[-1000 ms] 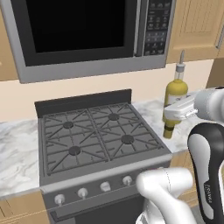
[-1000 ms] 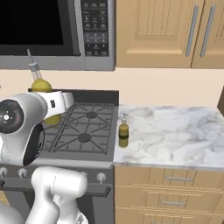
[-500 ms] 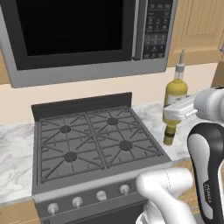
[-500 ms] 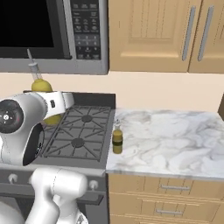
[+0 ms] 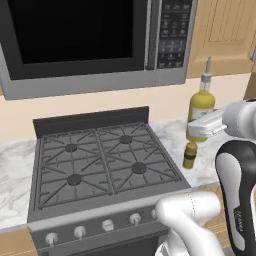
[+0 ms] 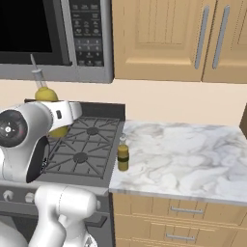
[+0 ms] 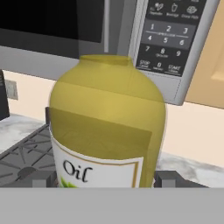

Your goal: Take 2 condiments from the cabinet and move them on the counter near the stove.Make sure the condiments are lined up with each other, next to each other.

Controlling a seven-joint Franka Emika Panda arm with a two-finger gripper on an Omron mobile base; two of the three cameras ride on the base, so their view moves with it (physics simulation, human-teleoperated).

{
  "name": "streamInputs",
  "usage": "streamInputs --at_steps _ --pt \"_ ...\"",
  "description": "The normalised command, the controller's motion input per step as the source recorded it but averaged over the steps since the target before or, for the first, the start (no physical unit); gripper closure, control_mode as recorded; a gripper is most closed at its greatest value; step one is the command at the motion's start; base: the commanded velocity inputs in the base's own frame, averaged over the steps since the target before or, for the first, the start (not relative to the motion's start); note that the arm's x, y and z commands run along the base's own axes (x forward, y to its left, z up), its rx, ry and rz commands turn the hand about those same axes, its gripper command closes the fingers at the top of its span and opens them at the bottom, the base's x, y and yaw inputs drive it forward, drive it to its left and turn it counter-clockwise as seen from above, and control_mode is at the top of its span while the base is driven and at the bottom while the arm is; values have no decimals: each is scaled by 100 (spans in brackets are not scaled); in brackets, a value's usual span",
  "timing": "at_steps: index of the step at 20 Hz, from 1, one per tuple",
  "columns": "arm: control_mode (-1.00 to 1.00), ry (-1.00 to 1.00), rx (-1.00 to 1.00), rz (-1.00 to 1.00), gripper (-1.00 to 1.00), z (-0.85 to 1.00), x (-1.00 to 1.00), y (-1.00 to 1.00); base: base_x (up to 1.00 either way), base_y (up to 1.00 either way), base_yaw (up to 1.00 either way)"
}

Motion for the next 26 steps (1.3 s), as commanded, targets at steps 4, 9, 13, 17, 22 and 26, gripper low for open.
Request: streamInputs --at_steps 4,9,13,17,22,26 --pt "100 0 0 0 100 0 0 0 17 0 1" --pt "100 0 0 0 100 0 0 0 1 0 0" --pt "100 0 0 0 100 0 0 0 0 0 0" --pt "-100 0 0 0 100 -10 0 -2 0 0 0" --pt "-100 2 0 4 100 -23 0 -27 0 0 0" --pt "-100 2 0 11 100 -18 0 -38 0 0 0"
